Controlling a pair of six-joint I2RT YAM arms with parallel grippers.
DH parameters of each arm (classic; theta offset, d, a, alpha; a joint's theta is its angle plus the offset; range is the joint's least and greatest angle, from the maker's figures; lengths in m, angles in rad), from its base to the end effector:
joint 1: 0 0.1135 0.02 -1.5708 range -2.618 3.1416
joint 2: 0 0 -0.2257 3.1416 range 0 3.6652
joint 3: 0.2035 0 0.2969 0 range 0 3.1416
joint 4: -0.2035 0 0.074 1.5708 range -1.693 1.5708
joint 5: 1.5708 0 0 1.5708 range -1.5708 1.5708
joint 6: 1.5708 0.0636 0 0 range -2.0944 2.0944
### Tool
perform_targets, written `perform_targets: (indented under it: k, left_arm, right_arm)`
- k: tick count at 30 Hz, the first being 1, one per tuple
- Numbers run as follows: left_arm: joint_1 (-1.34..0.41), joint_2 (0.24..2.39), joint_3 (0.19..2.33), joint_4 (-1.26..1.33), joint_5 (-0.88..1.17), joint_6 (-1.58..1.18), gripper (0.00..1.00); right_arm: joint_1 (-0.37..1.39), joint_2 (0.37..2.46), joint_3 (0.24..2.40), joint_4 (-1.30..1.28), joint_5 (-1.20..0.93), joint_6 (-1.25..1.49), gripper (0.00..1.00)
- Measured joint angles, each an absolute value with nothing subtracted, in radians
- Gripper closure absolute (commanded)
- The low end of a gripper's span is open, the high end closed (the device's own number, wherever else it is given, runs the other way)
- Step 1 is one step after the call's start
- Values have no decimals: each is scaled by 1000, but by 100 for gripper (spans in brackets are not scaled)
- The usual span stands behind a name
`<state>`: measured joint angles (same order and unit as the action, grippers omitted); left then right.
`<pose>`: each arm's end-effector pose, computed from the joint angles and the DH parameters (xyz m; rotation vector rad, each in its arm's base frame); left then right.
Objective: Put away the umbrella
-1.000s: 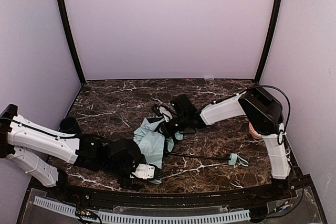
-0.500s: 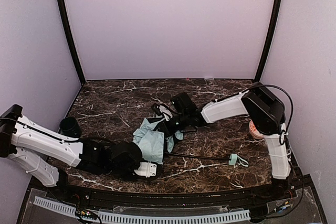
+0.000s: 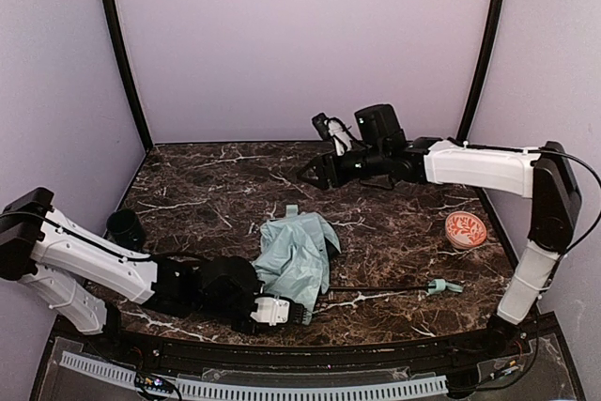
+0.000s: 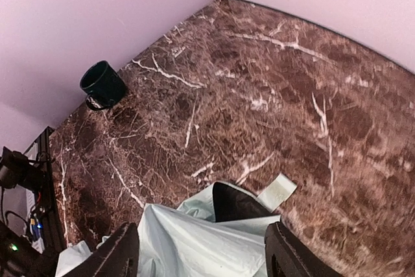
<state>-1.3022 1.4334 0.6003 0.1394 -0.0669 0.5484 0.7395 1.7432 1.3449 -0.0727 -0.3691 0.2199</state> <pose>0.0929 -0.3216 0.0744 1.8021 1.4020 -0.3231 0.3309 0.3329 0.2179 -0.7851 2.0021 0.9582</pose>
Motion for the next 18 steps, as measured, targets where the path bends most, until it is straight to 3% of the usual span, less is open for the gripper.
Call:
perform_targets:
  k: [6, 18]
  left_arm:
    - [-1306, 1563, 617, 179, -71, 581, 100]
    - [-1306, 1537, 617, 144, -98, 561, 100]
  right_arm:
    - [744, 1754, 1269, -213, -392, 149, 28]
    - [748, 1522, 1058, -587, -345, 17, 23]
